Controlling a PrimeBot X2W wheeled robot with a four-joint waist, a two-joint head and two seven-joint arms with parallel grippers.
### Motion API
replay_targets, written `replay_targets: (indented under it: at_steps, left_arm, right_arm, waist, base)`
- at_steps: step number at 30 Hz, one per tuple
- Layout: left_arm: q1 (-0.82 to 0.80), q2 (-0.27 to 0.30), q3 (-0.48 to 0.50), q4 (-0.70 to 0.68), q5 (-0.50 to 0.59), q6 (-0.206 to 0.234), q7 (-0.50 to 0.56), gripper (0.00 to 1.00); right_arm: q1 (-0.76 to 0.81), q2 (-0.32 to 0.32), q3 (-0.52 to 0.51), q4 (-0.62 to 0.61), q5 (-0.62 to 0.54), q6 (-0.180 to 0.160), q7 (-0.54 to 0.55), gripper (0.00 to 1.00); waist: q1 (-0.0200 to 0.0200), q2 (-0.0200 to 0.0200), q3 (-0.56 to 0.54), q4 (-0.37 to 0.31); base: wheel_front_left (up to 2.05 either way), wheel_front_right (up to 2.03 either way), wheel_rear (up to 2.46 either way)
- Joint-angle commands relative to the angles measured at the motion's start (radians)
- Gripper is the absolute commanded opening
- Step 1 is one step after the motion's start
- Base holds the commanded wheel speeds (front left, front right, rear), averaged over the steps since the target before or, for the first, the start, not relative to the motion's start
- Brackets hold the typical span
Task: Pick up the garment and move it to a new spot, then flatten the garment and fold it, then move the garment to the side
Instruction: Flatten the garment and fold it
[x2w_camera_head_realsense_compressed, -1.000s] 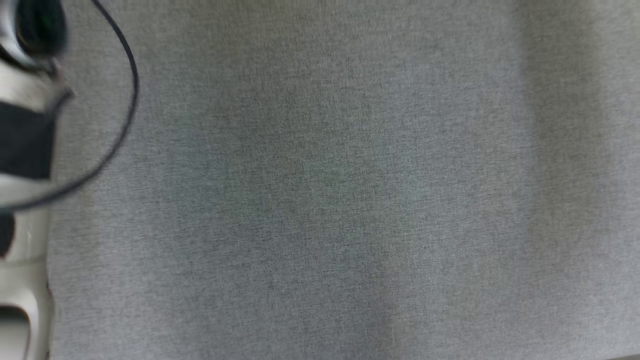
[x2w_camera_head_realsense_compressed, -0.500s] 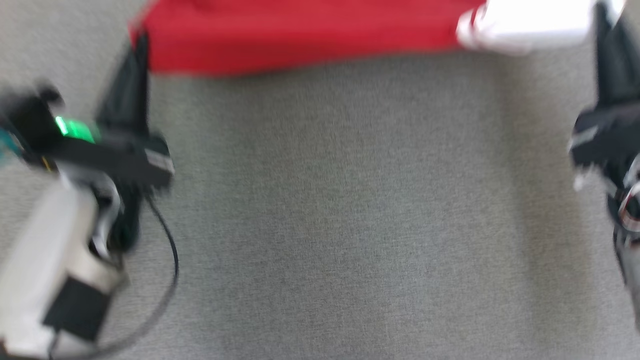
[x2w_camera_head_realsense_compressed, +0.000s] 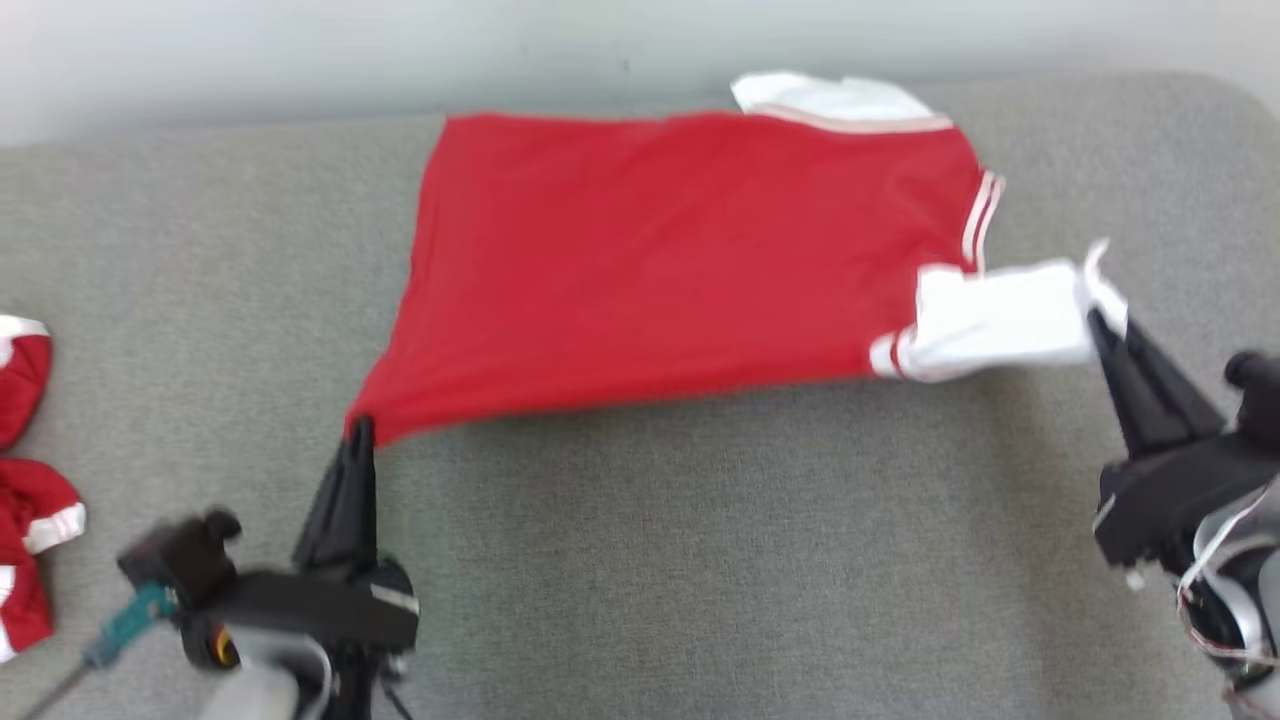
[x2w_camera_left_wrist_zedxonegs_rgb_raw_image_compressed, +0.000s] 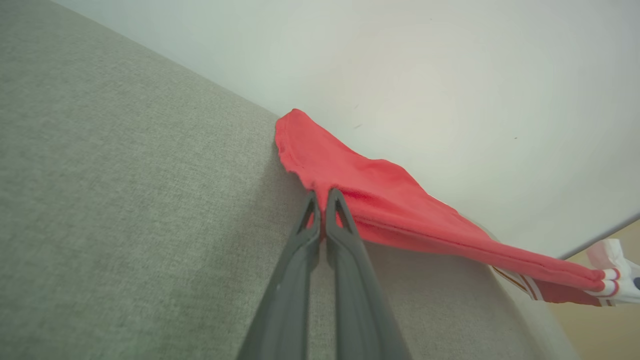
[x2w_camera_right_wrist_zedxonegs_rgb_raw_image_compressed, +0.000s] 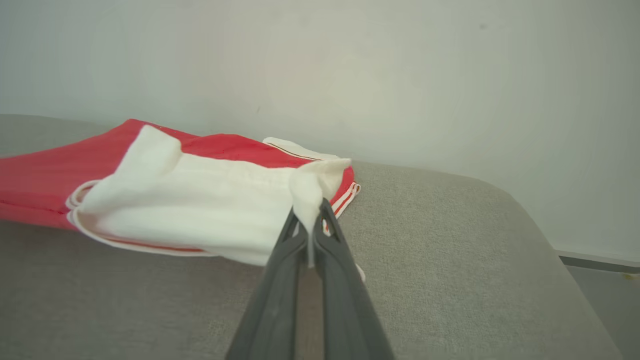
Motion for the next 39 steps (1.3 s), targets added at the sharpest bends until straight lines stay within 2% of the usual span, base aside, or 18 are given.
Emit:
replay_targets:
  at_steps: [1,7,11,16,20,27,32,39]
  left_arm:
    - [0.042,-0.011,0.017,-0.003,0.019,0.0,-0.004,0.0]
    - [0.175,-0.05,0.009,-0.011,0.097,-0.007,-0.004,0.0]
    - [0.237,-0.057,-0.024,0.008,0.13,-0.009,-0.004,0.0]
    - [0.279,-0.069,-0.021,0.036,0.158,0.013,-0.004,0.0]
    - [0.312,-0.065,-0.027,0.062,0.173,0.027,-0.004,0.0]
    - [0.348,-0.039,-0.057,0.073,0.208,0.043,0.016,0.0]
    - [0.342,-0.044,-0.056,0.06,0.215,0.052,0.012,0.0]
    - [0.282,-0.041,-0.056,0.062,0.245,0.066,0.005,0.0]
  right_arm:
    - [0.028,-0.01,-0.003,0.006,-0.016,-0.002,0.01,0.0]
    - [0.109,-0.023,0.001,0.022,-0.048,-0.002,0.048,0.0]
    - [0.178,0.0,-0.036,0.04,-0.051,-0.002,0.073,0.0]
    - [0.289,0.034,-0.051,0.01,-0.056,-0.002,0.138,0.0]
    - [0.363,0.071,-0.068,-0.018,-0.07,-0.002,0.18,0.0]
    - [0.455,0.115,-0.1,-0.06,-0.086,-0.002,0.191,0.0]
    - [0.478,0.125,-0.102,-0.097,-0.105,-0.002,0.176,0.0]
    - [0.399,0.111,-0.048,-0.087,-0.114,-0.002,0.148,0.0]
  waist:
    - [0.0003,0.0003,-0.042,0.019]
    - [0.0003,0.0003,-0.088,0.027]
    - [0.0003,0.0003,-0.117,0.044]
    - [0.0003,0.0003,-0.145,0.053]
    - [0.0003,0.0003,-0.169,0.05]
    - [0.0003,0.0003,-0.191,0.044]
    - [0.0003,0.0003,-0.195,0.037]
    - [0.0003,0.0003,-0.199,0.034]
  base:
    - [0.0,0.0,0.0]
    - [0.0,0.0,0.0]
    - [0.0,0.0,0.0]
    - [0.0,0.0,0.0]
    - [0.0,0.0,0.0]
    - [0.0,0.0,0.0]
    - [0.0,0.0,0.0]
    - [0.0,0.0,0.0]
